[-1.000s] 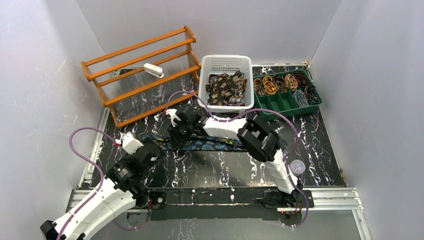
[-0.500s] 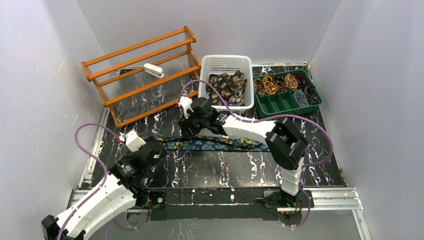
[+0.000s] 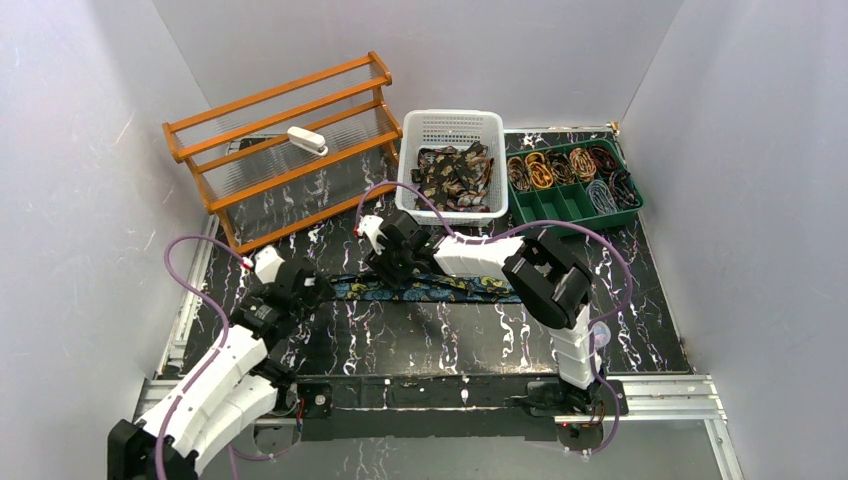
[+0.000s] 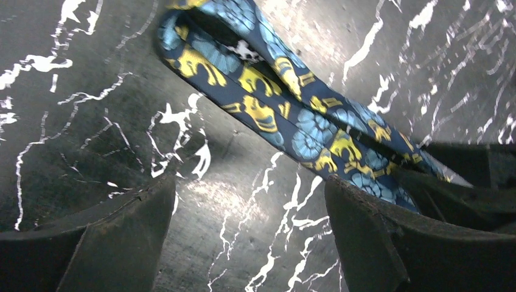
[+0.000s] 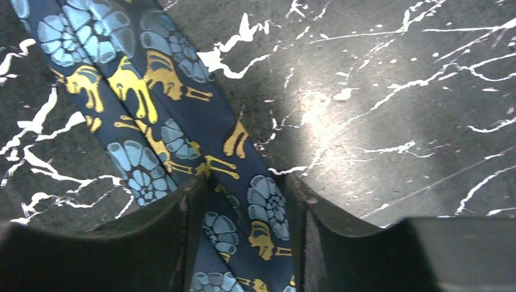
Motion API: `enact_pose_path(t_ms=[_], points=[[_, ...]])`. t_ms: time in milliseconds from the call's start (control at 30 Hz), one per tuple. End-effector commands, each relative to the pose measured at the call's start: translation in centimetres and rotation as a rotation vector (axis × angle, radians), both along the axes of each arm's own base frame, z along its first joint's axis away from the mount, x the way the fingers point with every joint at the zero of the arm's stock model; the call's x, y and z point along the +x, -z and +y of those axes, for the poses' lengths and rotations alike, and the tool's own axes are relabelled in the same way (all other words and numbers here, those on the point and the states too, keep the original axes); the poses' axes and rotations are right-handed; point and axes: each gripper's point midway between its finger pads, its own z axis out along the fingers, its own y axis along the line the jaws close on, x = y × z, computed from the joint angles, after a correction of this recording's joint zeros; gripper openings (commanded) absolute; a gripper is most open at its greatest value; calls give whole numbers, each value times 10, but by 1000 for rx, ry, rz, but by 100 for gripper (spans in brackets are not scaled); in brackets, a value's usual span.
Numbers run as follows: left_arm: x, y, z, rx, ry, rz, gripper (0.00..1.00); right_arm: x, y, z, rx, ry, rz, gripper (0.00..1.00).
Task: Roll the ties
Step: Flatten out the tie at the center of the board.
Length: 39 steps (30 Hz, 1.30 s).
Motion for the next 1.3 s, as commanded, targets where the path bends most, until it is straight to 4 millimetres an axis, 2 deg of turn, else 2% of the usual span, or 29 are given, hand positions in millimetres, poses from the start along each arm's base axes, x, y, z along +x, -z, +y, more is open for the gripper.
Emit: enact_pose_path(t_ms=[0, 133, 300, 367, 533, 667, 767, 900, 1033, 1167, 1267], points=[[14, -15, 8, -57, -14, 11, 90, 12, 0, 6, 2, 12, -42, 52], [21, -20, 29, -81, -111, 12, 91, 13, -18, 13, 60, 19, -52, 36], [21, -13, 53, -88, -248, 44, 91, 20, -37, 10, 57, 69, -144, 27], [23, -12, 59, -85, -287, 41, 91, 15, -37, 6, 59, 69, -166, 24], [28, -10, 68, -86, -335, 17, 91, 1, -31, 1, 44, 89, -228, 26], [33, 3, 70, -82, -332, 56, 91, -15, -29, 4, 76, 56, -221, 26], [34, 9, 77, -46, -340, 75, 90, -19, -28, 2, 55, 74, -255, 27], [38, 7, 84, -4, -338, 52, 89, -23, -21, 2, 16, 89, -286, 26], [41, 9, 84, 10, -313, 54, 89, -23, -35, 0, 5, 141, -391, 25], [35, 24, 85, 21, -306, 92, 83, -34, -53, 5, 94, 99, -455, 26], [30, 29, 89, 38, -322, 99, 80, -42, -53, 8, 102, 65, -438, 26]])
